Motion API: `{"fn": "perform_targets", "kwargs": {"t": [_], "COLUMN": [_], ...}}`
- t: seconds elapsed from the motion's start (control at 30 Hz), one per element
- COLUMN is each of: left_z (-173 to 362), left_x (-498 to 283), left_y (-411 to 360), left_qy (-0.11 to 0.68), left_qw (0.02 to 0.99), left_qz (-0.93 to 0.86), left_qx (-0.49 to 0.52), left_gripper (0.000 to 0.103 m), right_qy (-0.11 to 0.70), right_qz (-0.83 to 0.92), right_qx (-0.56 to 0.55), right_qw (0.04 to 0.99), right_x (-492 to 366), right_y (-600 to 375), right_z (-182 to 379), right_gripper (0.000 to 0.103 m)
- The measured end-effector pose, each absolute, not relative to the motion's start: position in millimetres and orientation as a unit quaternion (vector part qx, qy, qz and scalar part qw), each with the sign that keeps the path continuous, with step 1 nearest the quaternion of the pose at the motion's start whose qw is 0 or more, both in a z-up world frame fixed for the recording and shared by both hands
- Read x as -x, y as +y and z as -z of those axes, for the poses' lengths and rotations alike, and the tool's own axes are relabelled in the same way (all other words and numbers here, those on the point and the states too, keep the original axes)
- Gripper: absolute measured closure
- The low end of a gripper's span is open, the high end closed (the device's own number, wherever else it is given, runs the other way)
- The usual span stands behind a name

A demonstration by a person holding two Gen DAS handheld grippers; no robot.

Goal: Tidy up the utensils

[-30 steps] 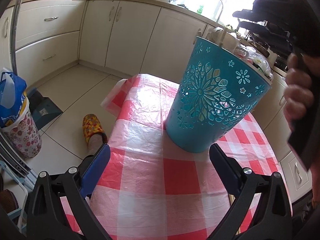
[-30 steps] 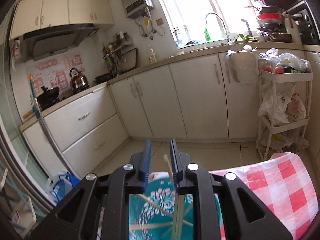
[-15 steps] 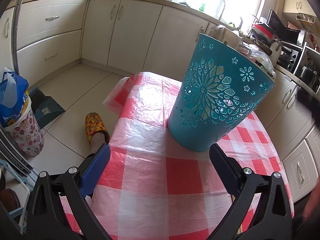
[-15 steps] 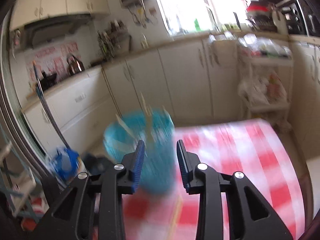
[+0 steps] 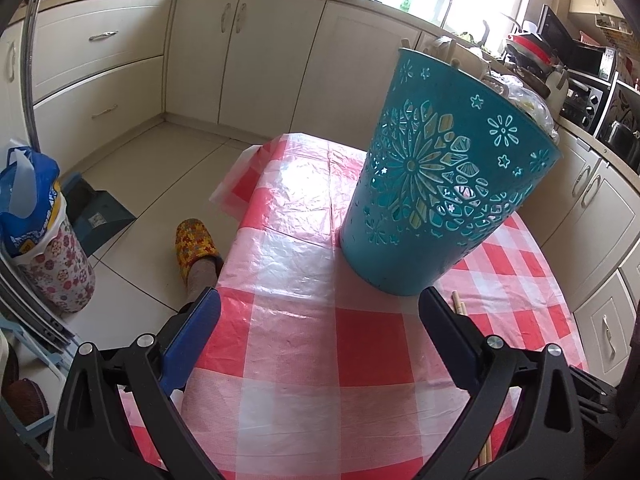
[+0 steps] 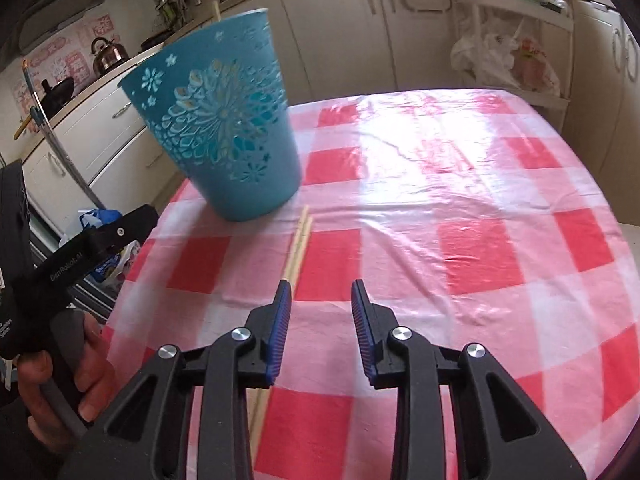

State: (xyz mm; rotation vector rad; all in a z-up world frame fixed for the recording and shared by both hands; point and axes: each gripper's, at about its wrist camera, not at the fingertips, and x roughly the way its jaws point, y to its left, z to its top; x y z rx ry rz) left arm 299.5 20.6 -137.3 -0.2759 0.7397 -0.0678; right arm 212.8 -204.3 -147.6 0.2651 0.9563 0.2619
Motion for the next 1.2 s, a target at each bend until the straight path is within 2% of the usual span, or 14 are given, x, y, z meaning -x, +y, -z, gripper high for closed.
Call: {"fn": "perform_targets", "kwargs": {"t": [0.1, 0.2, 0.3, 0.33, 0.47, 0.57, 0.73, 0.87, 1.03, 1.2], "left_z": [137.2, 137.3, 137.9, 138.0, 139.0, 139.2, 140.7, 141.3, 132.8, 136.9], "left_x": [-299.8, -300.0, -300.9, -301.2, -303.7, -304.9, -305.8, -307.0, -307.3, -322.2], "left_y": [19.3, 18.9, 17.1, 16.6, 9.9, 7.0, 7.8, 5.1, -28.7, -100.6], "left_qy": [0.362, 0.363, 0.365, 0.366, 0.374, 0.378, 0.383, 0.387, 0.393, 0.417], "left_qw": [0.922, 0.922, 0.921, 0.921, 0.92, 0.919, 0.917, 0.917, 0.916, 0.905], "left_qz": [0.034, 0.035, 0.036, 0.037, 0.04, 0.038, 0.037, 0.037, 0.059, 0.059], "left_qx": [0.132, 0.133, 0.13, 0.128, 0.113, 0.103, 0.104, 0.094, 0.057, -0.062], "left_gripper": [0.008, 0.008, 0.008, 0.008, 0.008, 0.008, 0.008, 0.008, 0.008, 0.01], "right_qy": [0.464, 0.478, 0.481, 0.485, 0.478, 0.475, 0.485, 0.487, 0.492, 0.491], "right_qz": [-0.126, -0.124, -0.124, -0.127, -0.142, -0.152, -0.148, -0.142, -0.13, -0.133], "right_qx": [-0.111, -0.089, -0.066, -0.06, -0.114, -0.115, -0.065, -0.019, -0.054, -0.111], "right_qw": [0.87, 0.865, 0.866, 0.863, 0.859, 0.859, 0.859, 0.862, 0.859, 0.854], "right_x": [-221.1, -226.6, -224.3, -223.4, -218.5, -221.9, -219.5, -202.5, -189.2, -185.1], "right_y": [-195.7, -188.4, -186.0, -185.2, -199.4, -194.4, -181.8, -188.1, -222.8, -242.9], "right_z": [150.2, 155.8, 155.3, 156.4, 151.2, 149.5, 152.3, 149.6, 151.0, 154.3], "right_gripper": [0.074, 0.082, 0.086, 0.09, 0.091, 0.091, 0.091, 0.095, 0.096, 0.096]}}
